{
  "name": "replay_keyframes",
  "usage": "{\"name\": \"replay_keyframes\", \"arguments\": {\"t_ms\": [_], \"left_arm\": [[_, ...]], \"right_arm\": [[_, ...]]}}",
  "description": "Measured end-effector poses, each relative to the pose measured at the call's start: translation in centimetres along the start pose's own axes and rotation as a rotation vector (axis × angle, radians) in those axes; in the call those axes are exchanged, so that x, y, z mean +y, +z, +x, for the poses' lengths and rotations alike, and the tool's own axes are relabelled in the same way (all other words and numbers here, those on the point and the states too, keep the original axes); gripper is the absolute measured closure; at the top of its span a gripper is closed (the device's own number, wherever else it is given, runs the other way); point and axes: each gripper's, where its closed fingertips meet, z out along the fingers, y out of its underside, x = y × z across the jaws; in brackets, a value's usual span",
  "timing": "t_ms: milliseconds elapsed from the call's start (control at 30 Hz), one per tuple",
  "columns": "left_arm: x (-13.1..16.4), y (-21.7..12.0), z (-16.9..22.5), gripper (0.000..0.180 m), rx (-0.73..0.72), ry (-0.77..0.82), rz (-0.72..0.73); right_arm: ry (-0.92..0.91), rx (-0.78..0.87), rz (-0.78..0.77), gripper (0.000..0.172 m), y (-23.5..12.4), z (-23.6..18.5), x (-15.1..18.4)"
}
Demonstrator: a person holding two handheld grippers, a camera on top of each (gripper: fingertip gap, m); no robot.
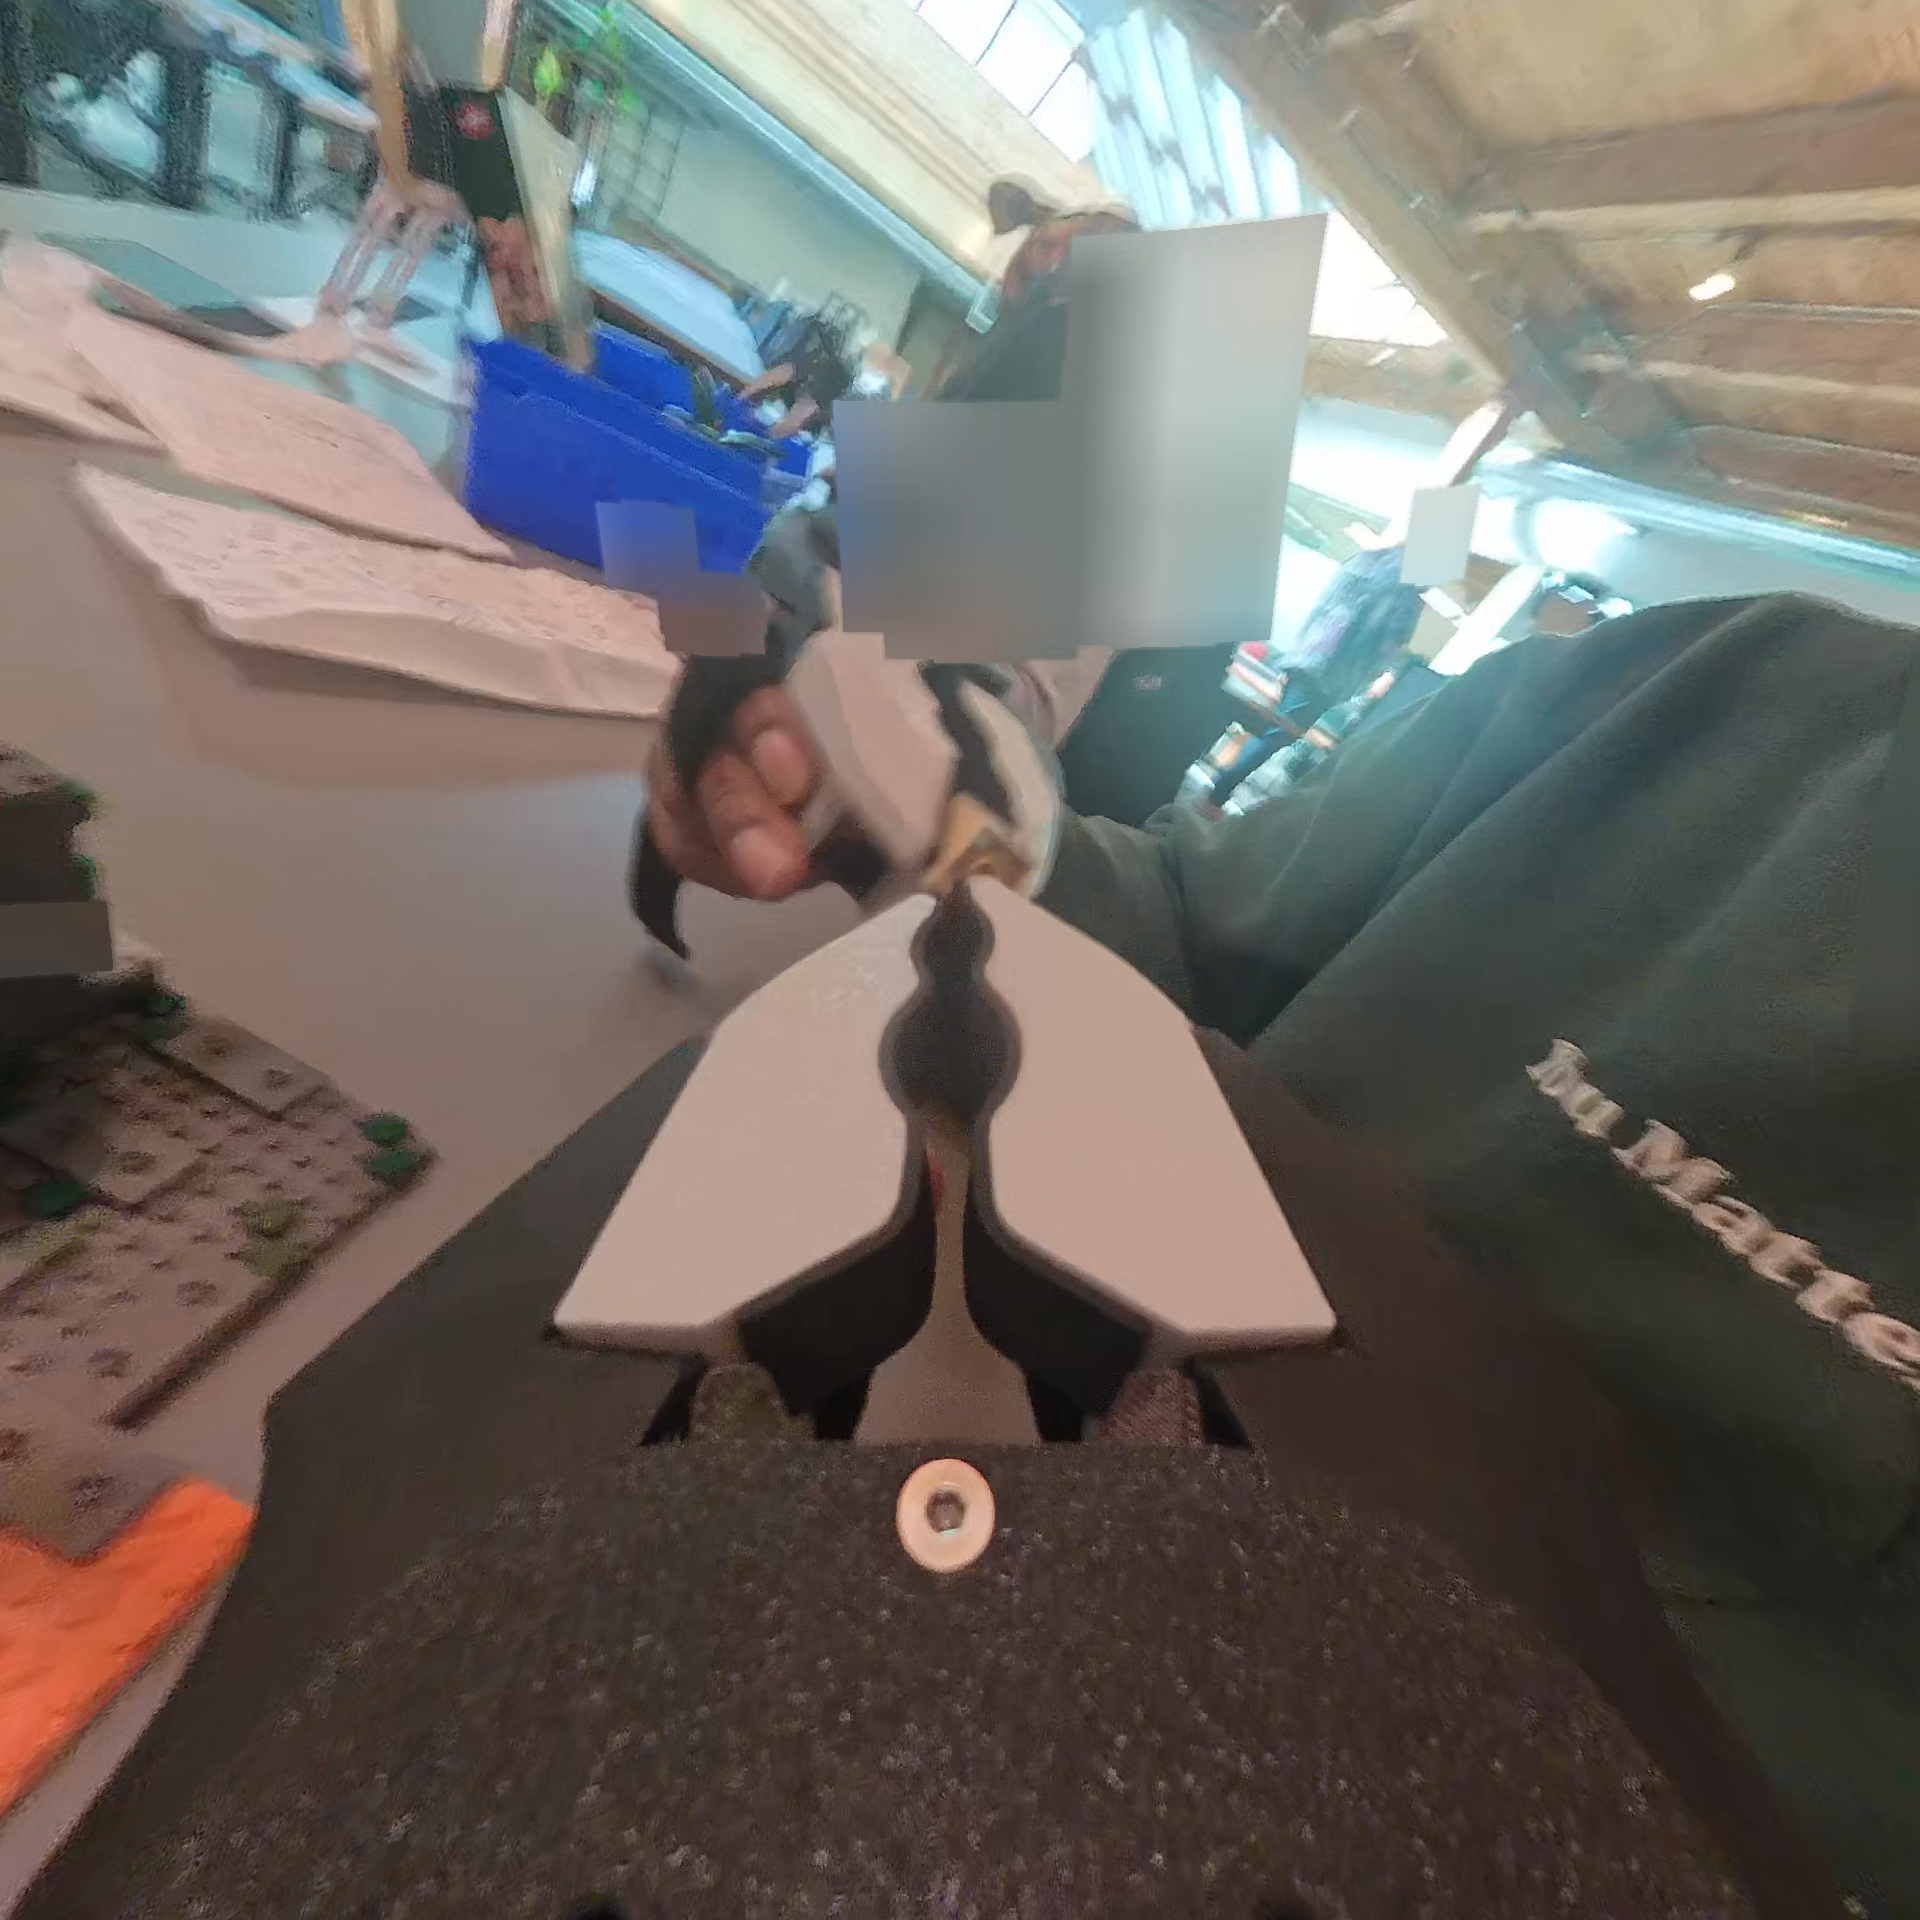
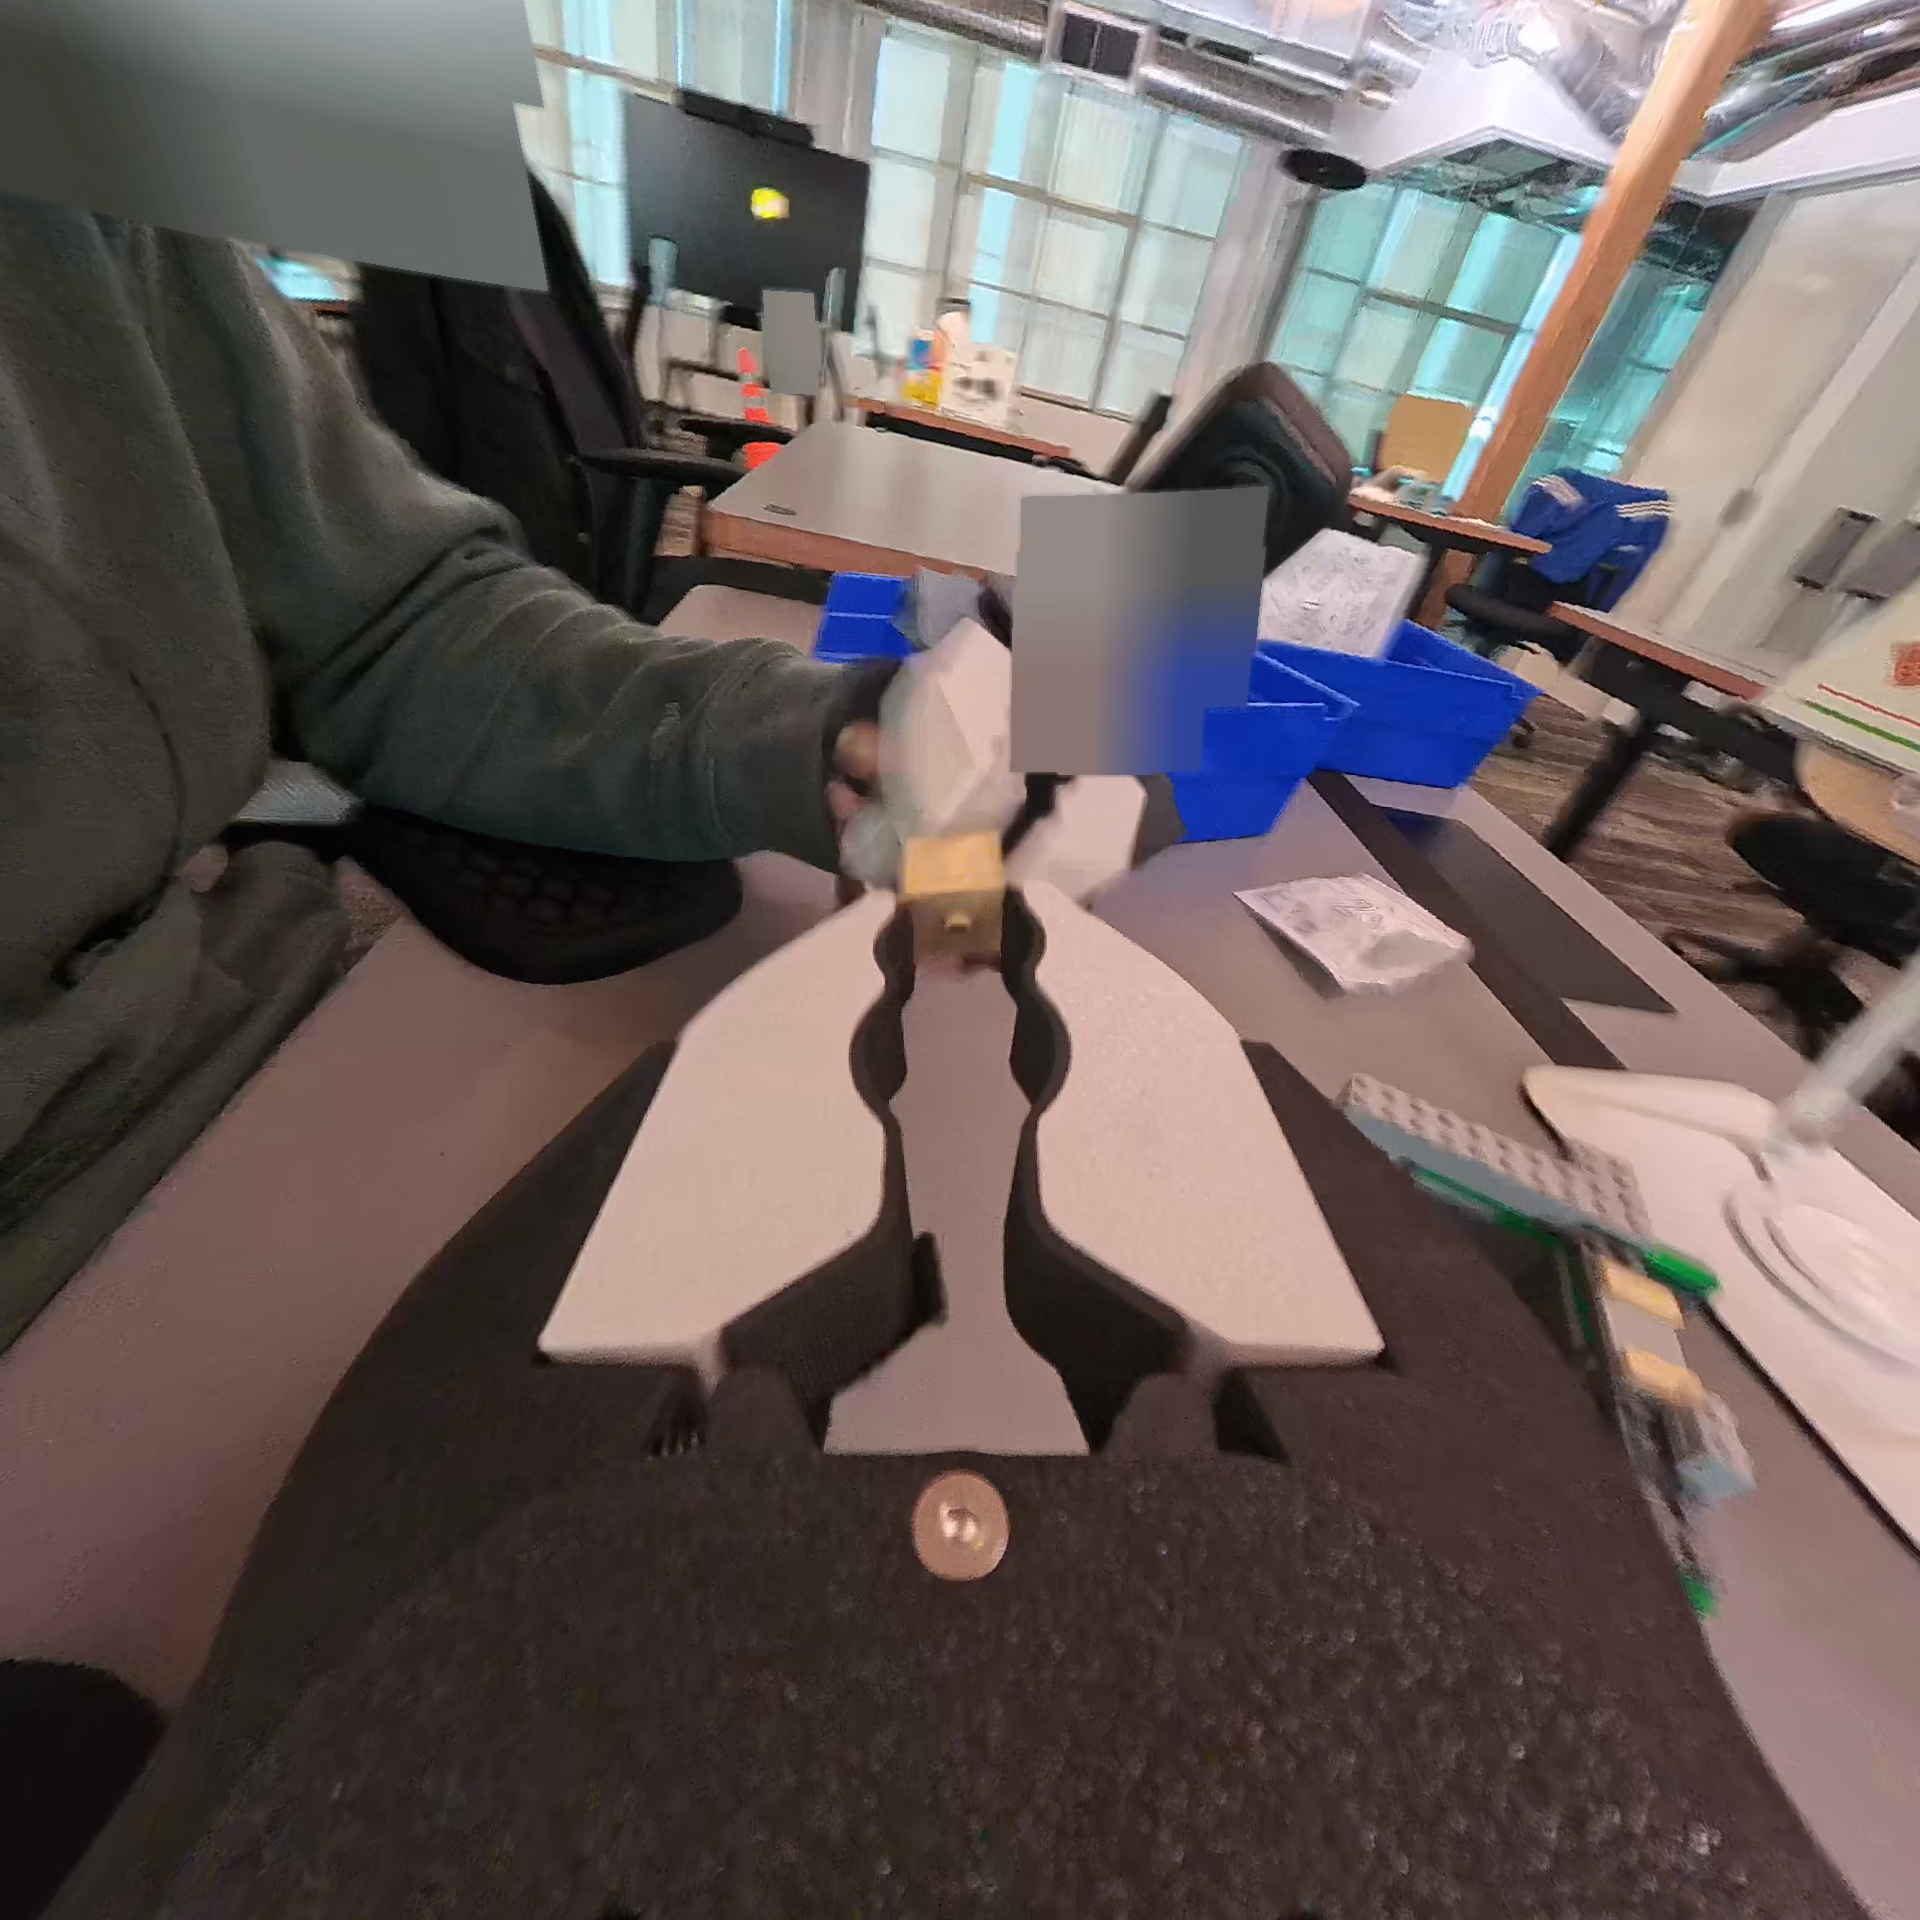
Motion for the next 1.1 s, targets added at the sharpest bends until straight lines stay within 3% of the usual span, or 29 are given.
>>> {"name": "replay_keyframes", "arguments": {"t_ms": [67,167,267,333,467,533,633,1000,1100], "left_arm": [[-1.8,-2.9,-1.3,0.180,-0.060,-0.016,0.122],[-1.6,-3.3,-0.6,0.180,-0.105,0.101,0.041],[-1.6,-2.0,-1.5,0.178,-0.123,0.041,0.057],[-0.7,-1.6,-1.7,0.154,-0.104,-0.016,0.035],[-1.0,-0.6,-1.4,0.135,-0.033,-0.146,0.101],[-0.6,0.1,-1.4,0.139,-0.017,-0.184,0.086],[0.0,0.6,-1.1,0.160,0.022,-0.226,0.070],[0.2,0.3,-0.8,0.163,0.071,-0.263,0.052],[0.4,0.3,-0.5,0.163,0.086,-0.264,0.031]], "right_arm": [[0.060,0.036,0.170,0.156,-3.0,1.1,-2.9],[-0.030,0.104,0.090,0.156,-2.8,1.5,-2.1],[-0.061,0.097,0.025,0.156,-0.8,1.1,-0.8],[-0.080,0.117,0.009,0.156,-0.5,1.3,-0.6],[-0.171,0.177,-0.075,0.156,0.3,1.4,0.4],[-0.238,0.197,-0.139,0.156,0.8,1.3,0.9],[-0.320,0.225,-0.208,0.156,1.1,1.2,1.4],[-0.482,0.303,-0.259,0.155,1.6,0.9,0.9],[-0.413,0.279,-0.282,0.155,1.6,0.6,0.9]]}}
